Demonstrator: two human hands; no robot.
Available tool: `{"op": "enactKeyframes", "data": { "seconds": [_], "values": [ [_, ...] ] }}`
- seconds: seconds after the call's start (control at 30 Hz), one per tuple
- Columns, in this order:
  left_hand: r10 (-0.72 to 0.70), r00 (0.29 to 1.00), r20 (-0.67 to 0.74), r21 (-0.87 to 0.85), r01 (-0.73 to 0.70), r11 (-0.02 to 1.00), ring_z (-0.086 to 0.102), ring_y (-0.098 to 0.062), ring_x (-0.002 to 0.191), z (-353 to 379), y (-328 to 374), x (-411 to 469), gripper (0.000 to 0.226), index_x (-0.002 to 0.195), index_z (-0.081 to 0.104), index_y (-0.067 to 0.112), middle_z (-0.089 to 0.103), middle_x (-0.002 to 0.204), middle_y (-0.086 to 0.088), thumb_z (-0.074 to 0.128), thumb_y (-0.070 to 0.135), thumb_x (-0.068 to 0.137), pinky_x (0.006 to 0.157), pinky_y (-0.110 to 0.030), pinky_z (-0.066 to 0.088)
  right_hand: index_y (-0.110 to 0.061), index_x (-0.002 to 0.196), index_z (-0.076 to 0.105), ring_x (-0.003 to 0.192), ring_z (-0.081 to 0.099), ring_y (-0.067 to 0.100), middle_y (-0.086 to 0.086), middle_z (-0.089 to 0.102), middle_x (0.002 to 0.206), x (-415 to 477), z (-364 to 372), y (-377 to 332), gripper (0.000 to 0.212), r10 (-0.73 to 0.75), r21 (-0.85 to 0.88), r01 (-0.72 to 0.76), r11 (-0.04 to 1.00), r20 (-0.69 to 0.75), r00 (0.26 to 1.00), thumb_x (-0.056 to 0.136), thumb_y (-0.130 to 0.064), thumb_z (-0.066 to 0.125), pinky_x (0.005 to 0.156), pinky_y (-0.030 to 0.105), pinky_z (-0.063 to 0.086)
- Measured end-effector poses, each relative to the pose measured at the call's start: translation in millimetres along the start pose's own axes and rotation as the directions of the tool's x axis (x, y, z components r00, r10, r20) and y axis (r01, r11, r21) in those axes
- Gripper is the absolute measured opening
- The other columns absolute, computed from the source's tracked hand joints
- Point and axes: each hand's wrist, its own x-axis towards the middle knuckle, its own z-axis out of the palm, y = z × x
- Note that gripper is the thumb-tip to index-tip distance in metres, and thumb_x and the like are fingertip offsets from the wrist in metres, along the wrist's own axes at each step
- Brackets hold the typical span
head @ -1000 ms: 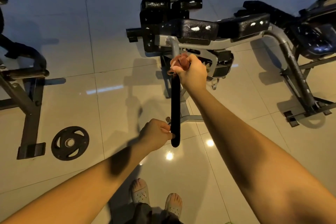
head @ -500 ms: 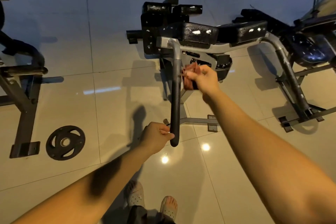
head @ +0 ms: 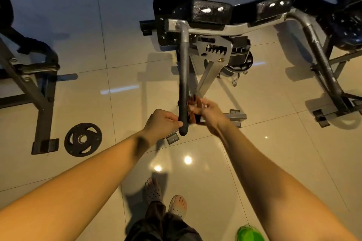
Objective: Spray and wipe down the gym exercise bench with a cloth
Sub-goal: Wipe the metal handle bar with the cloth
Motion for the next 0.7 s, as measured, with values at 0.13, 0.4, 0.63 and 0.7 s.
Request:
{"op": "enactKeyframes", "data": {
  "seconds": [0.13,0.4,0.63,0.7],
  "values": [
    [0.000,0.998,-0.061,-0.025,-0.001,1.000,0.069,-0.016,0.085,4,2,-15,0.006,0.089,0.081,0.020,0.076,0.090,0.002,0.081,0.026,0.088,0.079,-0.030,0.056,-0.007,0.096,0.065,0.101,0.071,0.033,0.015,0.073,0.101,-37,-4,24,0.013,0.034,-0.211,-0.037,0.977,-0.015,0.999,0.088,-0.005,0.075,0.083,0.039,0.059],
    [-0.095,0.993,0.064,-0.140,0.103,0.985,0.069,-0.018,0.082,-5,-4,-17,0.015,0.092,0.078,0.020,0.078,0.094,-0.006,0.074,0.006,0.089,0.076,-0.033,0.054,-0.032,0.090,0.056,0.094,0.067,0.016,-0.009,0.068,0.097,-10,18,-51,0.020,-0.600,-0.705,0.363,0.609,-0.109,0.793,0.084,-0.022,0.072,0.084,0.043,0.057],
    [-0.093,0.977,0.192,-0.007,0.097,0.995,0.068,-0.016,0.079,-71,26,15,0.022,0.111,0.076,0.003,0.075,0.105,-0.016,0.073,0.000,0.089,0.050,-0.009,0.046,-0.038,0.110,0.061,0.098,0.062,0.018,-0.010,0.066,0.103,-51,41,1,0.029,-0.429,-0.947,0.316,0.060,0.262,0.865,0.084,-0.028,0.068,0.091,0.042,0.045],
    [-0.016,0.974,0.227,0.029,0.010,1.000,0.067,-0.013,0.079,-99,48,28,0.022,0.111,0.075,0.004,0.073,0.105,-0.011,0.073,0.002,0.090,0.052,-0.006,0.045,-0.038,0.106,0.064,0.091,0.063,0.006,-0.019,0.065,0.097,-58,43,-14,0.032,-0.416,-0.928,0.257,0.269,0.129,0.900,0.080,-0.023,0.073,0.088,0.029,0.050]
  ]
}}
